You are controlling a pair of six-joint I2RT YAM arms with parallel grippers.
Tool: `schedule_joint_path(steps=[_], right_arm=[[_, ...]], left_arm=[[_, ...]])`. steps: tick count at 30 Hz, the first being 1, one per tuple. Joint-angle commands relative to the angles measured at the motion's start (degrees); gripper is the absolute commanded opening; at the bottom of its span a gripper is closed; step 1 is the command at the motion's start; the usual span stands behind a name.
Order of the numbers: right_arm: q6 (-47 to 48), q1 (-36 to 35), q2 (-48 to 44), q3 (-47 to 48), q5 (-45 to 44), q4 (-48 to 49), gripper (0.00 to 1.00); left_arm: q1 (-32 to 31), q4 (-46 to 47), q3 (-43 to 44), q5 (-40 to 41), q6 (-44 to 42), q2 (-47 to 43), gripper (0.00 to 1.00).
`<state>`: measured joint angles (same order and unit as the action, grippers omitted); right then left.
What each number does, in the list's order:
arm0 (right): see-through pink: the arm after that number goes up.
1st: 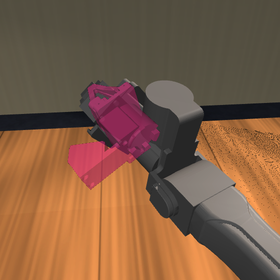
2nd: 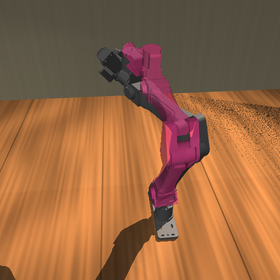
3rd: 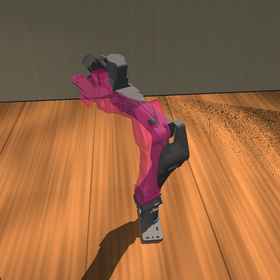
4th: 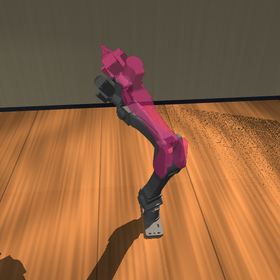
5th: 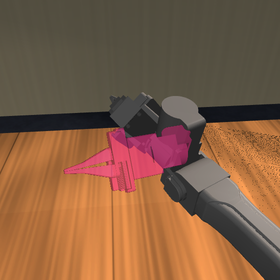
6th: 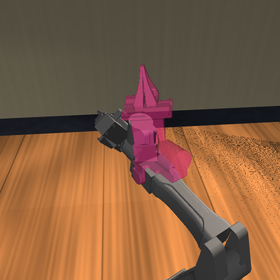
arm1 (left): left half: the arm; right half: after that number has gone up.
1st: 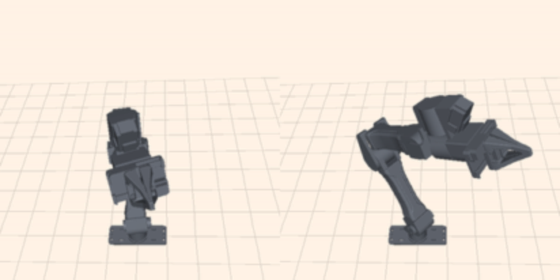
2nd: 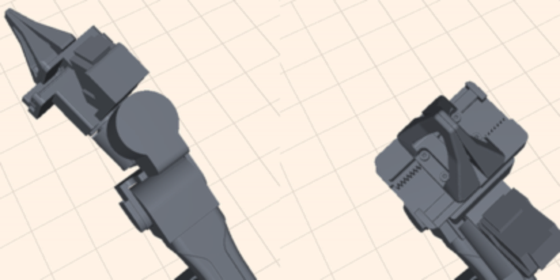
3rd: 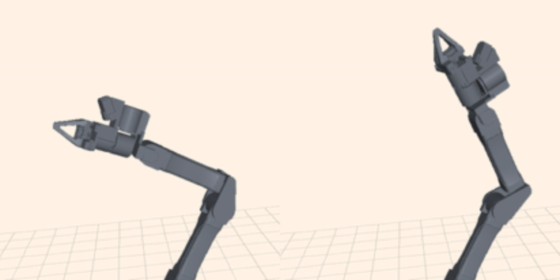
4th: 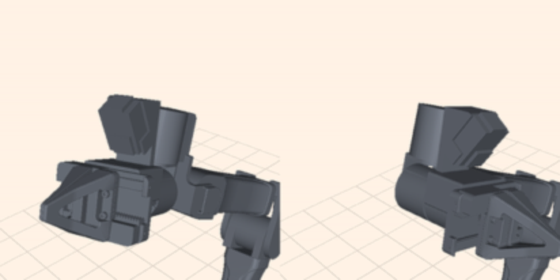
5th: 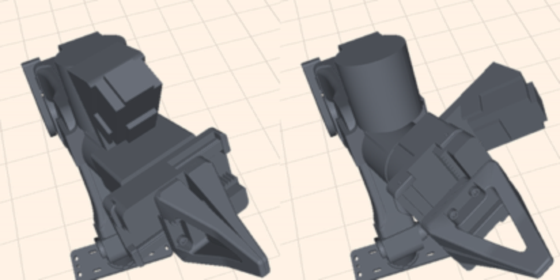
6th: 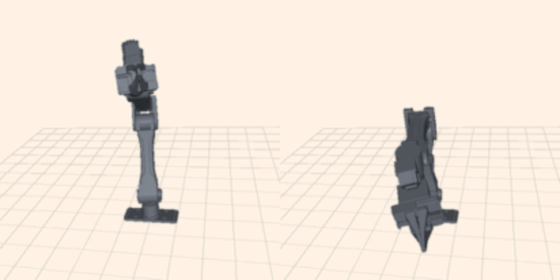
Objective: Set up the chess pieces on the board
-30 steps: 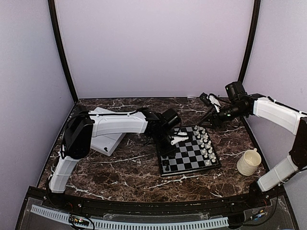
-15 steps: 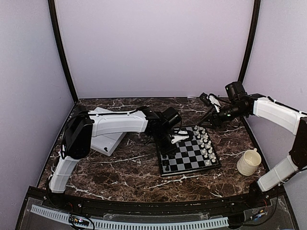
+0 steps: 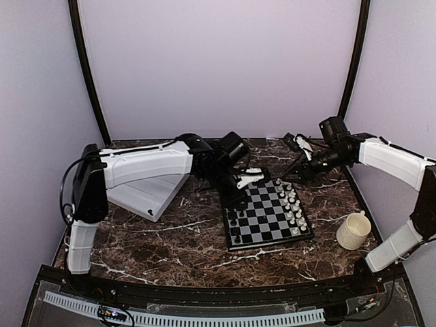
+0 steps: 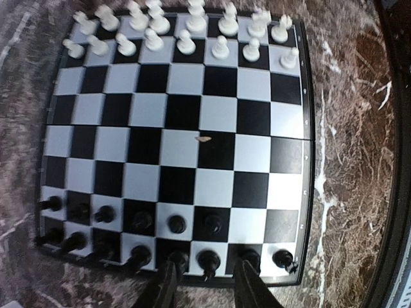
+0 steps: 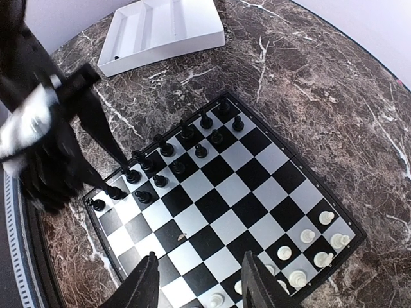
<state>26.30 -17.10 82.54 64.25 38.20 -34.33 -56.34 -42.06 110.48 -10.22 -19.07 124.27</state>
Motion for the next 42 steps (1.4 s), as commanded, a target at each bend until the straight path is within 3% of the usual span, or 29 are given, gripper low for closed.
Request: schedule_joint_path(steps=[1,7,10,14,27,28,29,33,42], right_arm=[[0.98,0.19,1.3,2.38,1.33,-1.33,0.45],[1.94,-1.49,4.78,5.67,1.06,-3.95,0.42],[3.1,-3.72,6.62,7.51,-1.63,-5.15,0.42],[4.85,-6.98,9.37,10.94,-4.69,-8.22,0.41],[7.9,-10.47,17.77,19.16,-8.2,-15.7,0.4],[7.81,-10.61,18.3,19.64,-7.95,-15.83,0.4],[7.67,-10.64,18.95,20.07,-7.7,-15.88,0.4],[7.5,-10.82,20.56,21.32,-6.78,-16.47,0.39],[7.36,-11.28,20.25,20.63,-6.29,-16.18,0.39]], left_arm=[[7.35,0.22,-3.85,1.23,4.61,-15.29,0.34],[20.7,0.62,-15.5,9.16,13.83,-22.74,0.35],[29.39,-0.15,-21.52,9.5,19.6,-22.73,0.33],[34.42,0.99,-27.72,8.01,22.76,-22.66,0.33],[34.81,-2.13,-40.27,-1.82,23.56,-23.68,0.35],[34.81,-2.82,-40.7,-2.08,23.51,-23.92,0.36],[34.8,-3.55,-40.83,-2.02,23.34,-24.17,0.46],[34.8,-4.9,-40.96,-1.05,23.05,-23.97,0.52],[34.8,-6.39,-40.52,2.24,24.93,-20.34,0.34]])
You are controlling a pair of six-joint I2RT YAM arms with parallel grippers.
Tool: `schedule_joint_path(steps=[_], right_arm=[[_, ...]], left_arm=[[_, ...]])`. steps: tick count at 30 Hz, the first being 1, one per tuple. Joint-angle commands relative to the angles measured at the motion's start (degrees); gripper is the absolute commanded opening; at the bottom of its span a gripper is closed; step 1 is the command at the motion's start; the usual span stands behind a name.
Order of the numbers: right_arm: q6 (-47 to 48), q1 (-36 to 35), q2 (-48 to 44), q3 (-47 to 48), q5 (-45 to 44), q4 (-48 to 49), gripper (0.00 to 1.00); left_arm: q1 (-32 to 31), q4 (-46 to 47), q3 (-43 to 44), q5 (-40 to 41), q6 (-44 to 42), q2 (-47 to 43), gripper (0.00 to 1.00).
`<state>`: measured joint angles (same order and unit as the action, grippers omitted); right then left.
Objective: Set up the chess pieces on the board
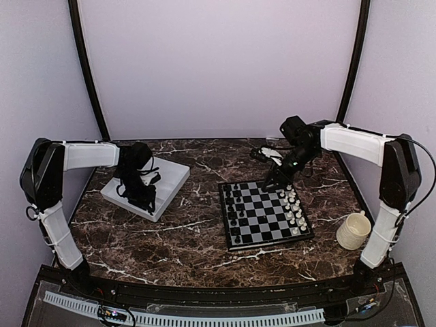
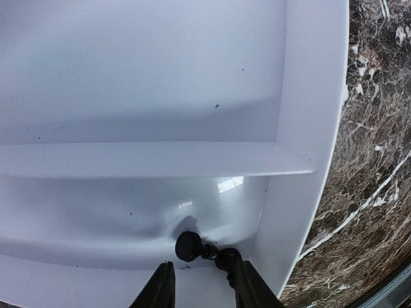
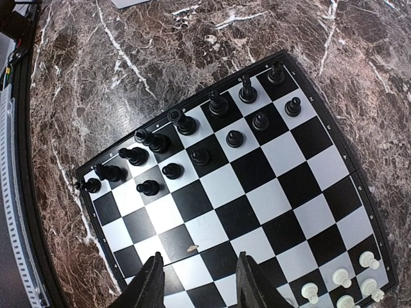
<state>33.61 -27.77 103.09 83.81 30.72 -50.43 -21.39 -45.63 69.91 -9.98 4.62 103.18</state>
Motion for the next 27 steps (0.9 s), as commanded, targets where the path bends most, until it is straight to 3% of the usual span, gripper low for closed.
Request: schedule_joint_path(steps=[1,8,17,27], right_arm=[[0.01,-0.62,-0.4,0.83,1.18,0.09,0.39],[-0.03,-0.96,-0.12,1.1,1.51,0.34,0.39],[-0.11,-1.65,0.49,2.5,1.41,-0.56,0.38],[0.1,-2.17,0.97,3.42,1.55,-1.56,0.38]], left_arm=[[-0.15,-3.18,0.09,2.26,1.29,0.99,0.33],[-0.15,-2.13,0.55,2.84,1.17,2.67,0.26],[-0.15,-2.93,4.26,3.51,0.29,4.15,0.03],[-0.1,-6.15,6.52,3.08,-0.28,-0.19,0.0]])
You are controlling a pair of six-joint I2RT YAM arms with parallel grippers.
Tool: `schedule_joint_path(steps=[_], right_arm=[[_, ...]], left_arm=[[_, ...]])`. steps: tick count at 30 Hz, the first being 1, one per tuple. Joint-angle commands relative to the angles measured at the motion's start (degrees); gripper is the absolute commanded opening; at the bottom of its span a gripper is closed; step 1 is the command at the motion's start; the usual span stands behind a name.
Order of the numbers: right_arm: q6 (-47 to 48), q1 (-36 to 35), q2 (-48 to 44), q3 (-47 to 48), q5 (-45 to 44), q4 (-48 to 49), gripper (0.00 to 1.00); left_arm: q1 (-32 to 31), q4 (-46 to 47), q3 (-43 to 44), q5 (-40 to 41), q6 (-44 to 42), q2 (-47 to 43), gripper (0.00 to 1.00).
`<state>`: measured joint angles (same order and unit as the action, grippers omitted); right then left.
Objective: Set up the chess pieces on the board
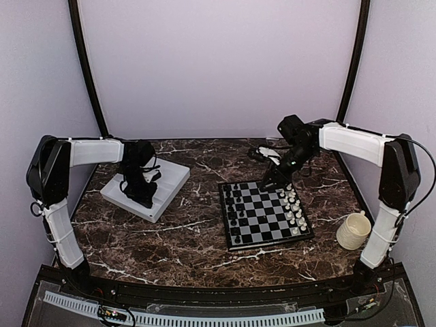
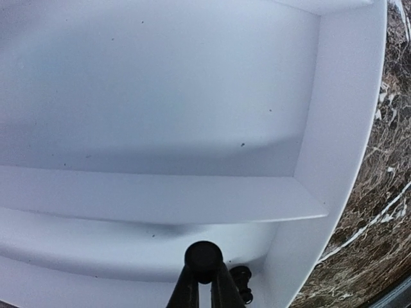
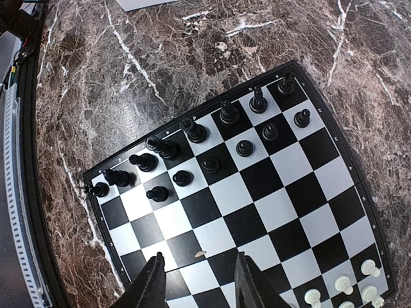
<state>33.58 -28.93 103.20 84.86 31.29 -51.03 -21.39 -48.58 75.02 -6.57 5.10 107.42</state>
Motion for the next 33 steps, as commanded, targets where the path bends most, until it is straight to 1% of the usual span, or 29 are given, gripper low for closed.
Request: schedule_joint_path(steps=[1,5,9,12,13,14,15,17,20,23,26,28,33], right_arm=[[0.16,-1.1,0.94,2.66,1.1,-1.11,0.38],[0.47,-1.64,1.41,4.01,1.29,-1.62,0.38],[0.71,-2.05,1.5,5.68,1.41,-2.13,0.38],[0.91,-2.18,1.52,7.17,1.85,-2.48,0.38],[1.0,-2.26,1.56,7.67,2.11,-2.69,0.38],[1.18,-2.38,1.62,8.21,2.38,-2.85,0.38],[1.38,-2.65,1.66,8.74,2.51,-3.02,0.38],[2.69,-3.78,1.7,9.73,1.92,-3.2,0.38],[7.36,-8.02,1.27,10.86,-2.54,-2.94,0.38],[12.86,-13.02,1.57,12.79,-9.47,-3.39,0.38],[16.58,-17.52,2.43,15.12,-15.25,-3.06,0.38],[17.81,-19.87,3.23,16.64,-17.89,-2.37,0.39],[20.27,-25.31,5.17,20.51,-20.36,-2.18,0.4]], left_arm=[[-0.12,-3.17,1.43,-0.66,-0.78,-4.98,0.0],[-0.15,-1.59,1.61,-4.22,-1.38,-7.53,0.0],[-0.15,2.49,0.45,-9.56,-3.35,-11.6,0.0],[-0.5,7.25,-1.62,-18.83,-4.69,-14.51,0.0],[-0.96,8.14,-2.02,-24.33,-4.49,-15.55,0.0],[-1.3,9.86,-2.61,-26.81,-4.32,-15.95,0.0],[-2.32,10.5,-2.78,-31.18,-4.12,-16.39,0.0],[-4.26,11.58,-3.01,-35.93,-4.24,-16.55,0.01],[-6.39,12.02,-3.1,-40.6,-4.55,-15.91,0.01],[-8.36,11.58,-3.06,-47.31,-4.54,-14.82,0.01],[-10.07,11.1,-3.03,-52.3,-4.51,-13.41,0.01],[-11.71,10.58,-2.96,-54.23,-4.46,-12.78,0.01],[-14.44,9.15,-2.62,-57.35,-4.22,-11.6,0.01]])
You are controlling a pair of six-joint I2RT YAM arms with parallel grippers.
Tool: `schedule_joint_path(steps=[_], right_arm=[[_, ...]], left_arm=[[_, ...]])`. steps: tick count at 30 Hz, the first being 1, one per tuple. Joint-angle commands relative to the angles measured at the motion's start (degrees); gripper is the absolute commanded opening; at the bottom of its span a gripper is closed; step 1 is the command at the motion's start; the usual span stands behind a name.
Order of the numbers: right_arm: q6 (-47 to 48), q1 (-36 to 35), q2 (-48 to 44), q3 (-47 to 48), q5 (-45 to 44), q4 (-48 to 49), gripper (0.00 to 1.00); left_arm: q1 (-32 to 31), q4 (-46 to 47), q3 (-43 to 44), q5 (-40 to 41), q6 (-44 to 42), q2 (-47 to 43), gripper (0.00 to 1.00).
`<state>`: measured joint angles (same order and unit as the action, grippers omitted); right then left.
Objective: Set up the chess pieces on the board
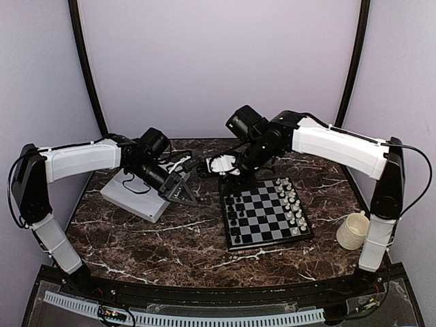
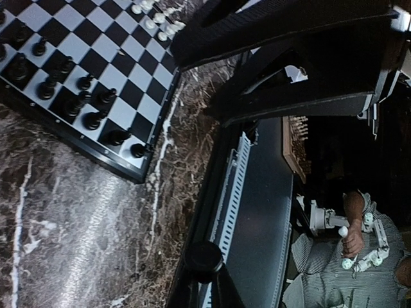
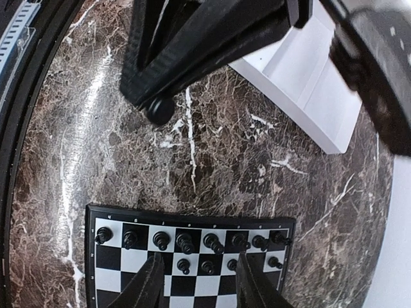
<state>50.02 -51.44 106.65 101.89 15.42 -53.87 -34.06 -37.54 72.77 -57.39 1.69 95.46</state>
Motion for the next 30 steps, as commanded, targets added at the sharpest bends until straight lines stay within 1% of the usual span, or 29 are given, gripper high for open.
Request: schedule_joint_path(steps=[1,9,17,19,23,25,27,29,30], right_arm=[[4.26,-4.21,2.06,4.24,-4.85,0.43,0.4],[6.85,-10.93,3.75,6.39,-9.51,-0.68,0.42],[7.38,-14.49,3.83,5.79,-11.92,-1.99,0.41],[7.37,-14.94,3.88,5.5,-12.25,-2.03,0.38],[7.13,-15.51,3.62,5.33,-12.83,-2.2,0.28],[7.04,-15.65,3.56,5.3,-13.41,-2.17,0.19],[6.92,-15.65,3.46,5.0,-13.6,-2.07,0.13],[6.34,-15.67,3.2,3.83,-13.93,-1.85,0.11],[5.88,-15.47,2.95,2.98,-14.22,-1.52,0.1]], left_arm=[[-2.38,-2.13,-0.27,-7.13,-0.77,0.48,0.01],[-3.66,-2.42,-0.09,-11.45,-0.5,1.17,0.01],[-3.78,-2.24,-0.07,-13.1,-0.29,1.3,0.02],[-3.72,-2.19,-0.01,-13.14,-0.29,1.42,0.01],[-3.77,-2.16,0.15,-12.61,-0.04,1.86,0.01],[-3.8,-2.4,0.54,-12.11,0.01,2.24,0.01],[-3.75,-2.73,1.13,-11.44,-0.16,2.6,0.01],[-3.69,-3.51,2.09,-8.65,-0.69,2.73,0.08],[-3.71,-4.47,2.7,-7.67,-1.02,2.52,0.09]])
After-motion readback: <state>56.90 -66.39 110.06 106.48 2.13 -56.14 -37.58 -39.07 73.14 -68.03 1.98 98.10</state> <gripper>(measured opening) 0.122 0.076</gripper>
